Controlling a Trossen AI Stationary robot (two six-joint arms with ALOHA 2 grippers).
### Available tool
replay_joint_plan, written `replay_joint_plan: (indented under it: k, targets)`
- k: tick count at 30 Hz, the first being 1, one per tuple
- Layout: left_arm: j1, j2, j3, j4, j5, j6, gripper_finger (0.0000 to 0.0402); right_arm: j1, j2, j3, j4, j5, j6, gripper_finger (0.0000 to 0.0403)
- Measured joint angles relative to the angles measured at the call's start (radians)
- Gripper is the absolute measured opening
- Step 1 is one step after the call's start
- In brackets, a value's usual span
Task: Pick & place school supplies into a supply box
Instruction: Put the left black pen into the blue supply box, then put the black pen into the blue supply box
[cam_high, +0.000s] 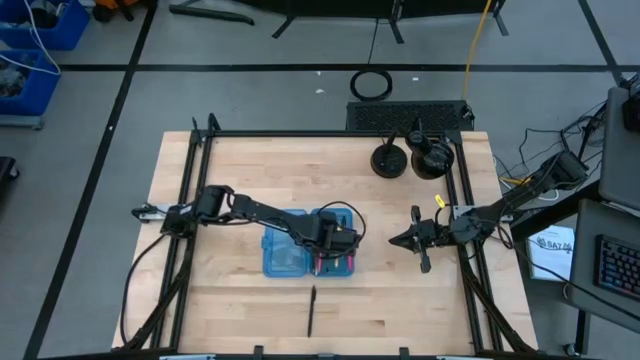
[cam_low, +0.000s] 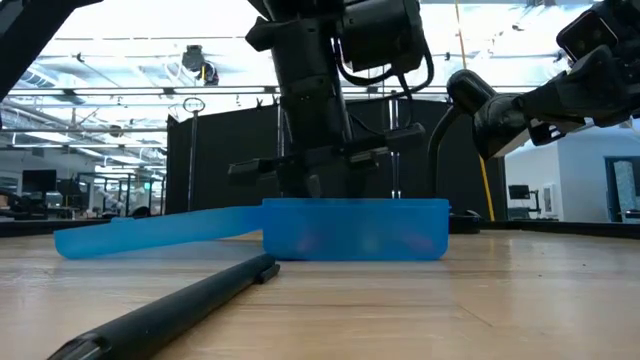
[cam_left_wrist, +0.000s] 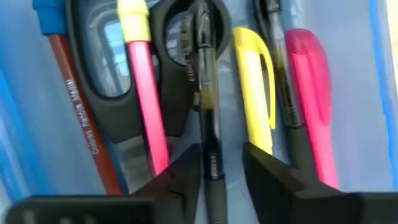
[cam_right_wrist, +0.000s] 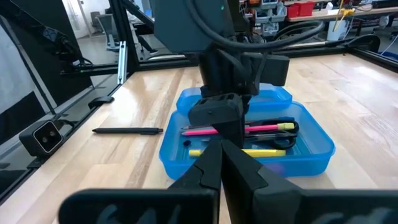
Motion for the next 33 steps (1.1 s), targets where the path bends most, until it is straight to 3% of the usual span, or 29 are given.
replay_joint_plan:
  k: [5,11,17,21,23,25,28,33]
  targets:
    - [-0.02,0.002,0.028,-0.012,-0.005,0.026,0.0175,0.0,0.0,0.0,0.0,0.0,0.003,0.0004]
    - [-0.044,-0.036,0.129,-0.105,-0.04,0.104,0.0206,0.0,0.0,0.0,0.0,0.0,0.003,0.0004]
    - [-0.106,-0.145,0.267,-0.298,-0.216,0.268,0.0208,0.0,0.0,0.0,0.008,0.001,0.01,0.0004]
    - [-0.236,-0.225,0.286,-0.387,-0.331,0.316,0.0209,0.0,0.0,0.0,0.016,0.0,0.0,0.0004]
    - [-0.326,-0.25,0.273,-0.441,-0.441,0.31,0.0208,0.0,0.0,0.0,0.025,0.0,-0.018,0.0004]
    - [-0.424,-0.271,0.252,-0.493,-0.555,0.296,0.0199,0.0,0.0,0.0,0.034,0.0,-0.025,0.0004]
    - [-0.565,-0.316,0.174,-0.479,-0.624,0.306,0.0163,0.0,0.0,0.0,0.048,0.001,-0.031,0.0004]
    - [-0.706,-0.399,-0.063,-0.274,-0.689,0.399,0.0081,0.0,0.0,0.0,0.108,0.003,-0.059,0.0004]
